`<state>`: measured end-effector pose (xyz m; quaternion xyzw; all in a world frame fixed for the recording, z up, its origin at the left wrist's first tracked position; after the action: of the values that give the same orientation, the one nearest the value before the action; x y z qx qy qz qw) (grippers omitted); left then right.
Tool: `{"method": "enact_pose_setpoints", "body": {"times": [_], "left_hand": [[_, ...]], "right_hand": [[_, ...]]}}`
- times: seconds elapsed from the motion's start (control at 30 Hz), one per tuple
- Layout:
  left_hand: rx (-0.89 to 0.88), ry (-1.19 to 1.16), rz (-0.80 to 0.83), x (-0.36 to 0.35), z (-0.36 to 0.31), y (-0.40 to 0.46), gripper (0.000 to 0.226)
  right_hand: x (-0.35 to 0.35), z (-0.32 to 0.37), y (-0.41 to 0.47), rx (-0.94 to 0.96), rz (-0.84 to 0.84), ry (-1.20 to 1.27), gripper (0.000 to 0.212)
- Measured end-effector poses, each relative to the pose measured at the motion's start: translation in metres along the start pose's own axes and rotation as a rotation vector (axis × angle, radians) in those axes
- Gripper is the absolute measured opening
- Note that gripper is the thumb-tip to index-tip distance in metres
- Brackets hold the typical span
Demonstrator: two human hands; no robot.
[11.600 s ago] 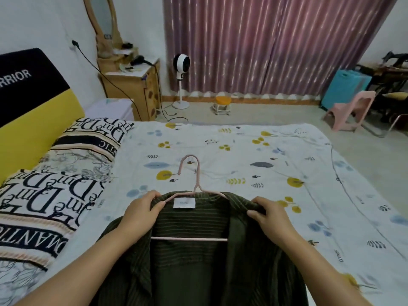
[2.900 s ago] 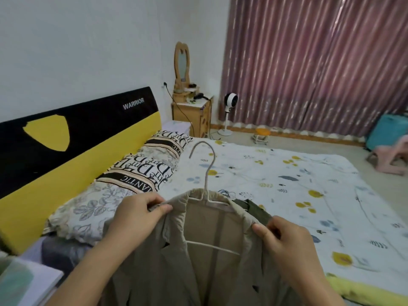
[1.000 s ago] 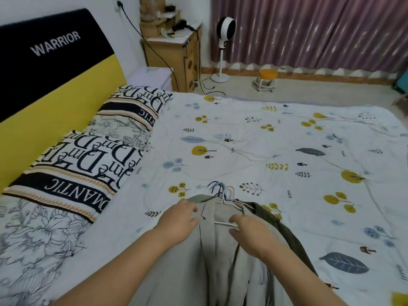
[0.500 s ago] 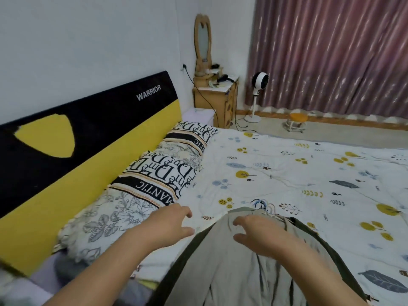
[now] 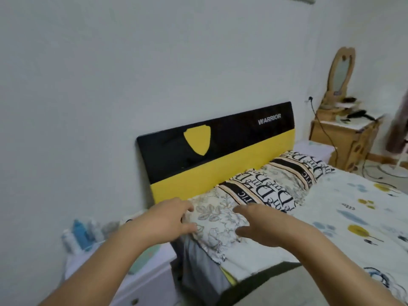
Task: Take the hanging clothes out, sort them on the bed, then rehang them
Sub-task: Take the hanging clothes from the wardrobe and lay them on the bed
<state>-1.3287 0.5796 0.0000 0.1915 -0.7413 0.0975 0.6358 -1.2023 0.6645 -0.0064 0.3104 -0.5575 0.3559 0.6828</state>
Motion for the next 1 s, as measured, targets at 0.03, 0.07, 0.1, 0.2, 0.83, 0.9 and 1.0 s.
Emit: {"method": "enact_pose_setpoints", "body": {"times": [0.03,0.07,0.1,0.2,0.83,0.9,1.0], "left_hand": [[0.045,0.003,-0.024,0.007,0.010,-0.015,0.050],[0.089,0.008,-0.045,0.013,0.020,-0.030,0.049],[0.136,0.011,-0.066,0.018,0.029,-0.046,0.048],[0.277,0.004,-0.113,0.031,0.055,-0.102,0.047],[1.037,0.099,-0.286,0.136,0.239,-0.524,0.052],[1.104,0.102,-0.307,0.148,0.255,-0.567,0.052],[1.232,0.140,-0.323,0.166,0.288,-0.643,0.052]], "right_hand": [[0.003,0.016,0.001,0.050,-0.001,0.001,0.058],[0.005,0.033,0.001,0.099,-0.007,0.005,0.057],[0.007,0.051,0.000,0.147,-0.015,0.015,0.055],[0.008,0.108,-0.005,0.291,-0.023,0.050,0.052],[-0.030,0.514,-0.143,1.014,0.088,0.178,0.055],[-0.039,0.558,-0.157,1.066,0.096,0.191,0.055],[-0.051,0.638,-0.190,1.180,0.125,0.250,0.056]]}}
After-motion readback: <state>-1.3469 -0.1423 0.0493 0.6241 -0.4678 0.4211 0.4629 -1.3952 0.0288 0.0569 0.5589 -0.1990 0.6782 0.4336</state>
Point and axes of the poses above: each hand's wrist, its own y-axis towards the middle knuckle, its own x-axis out of the back of the hand, z = x × y, the point moved 9 cm from there along y, towards the middle knuckle, and after that the axes turned 14 degrees about -z, right-handed, at the moved point
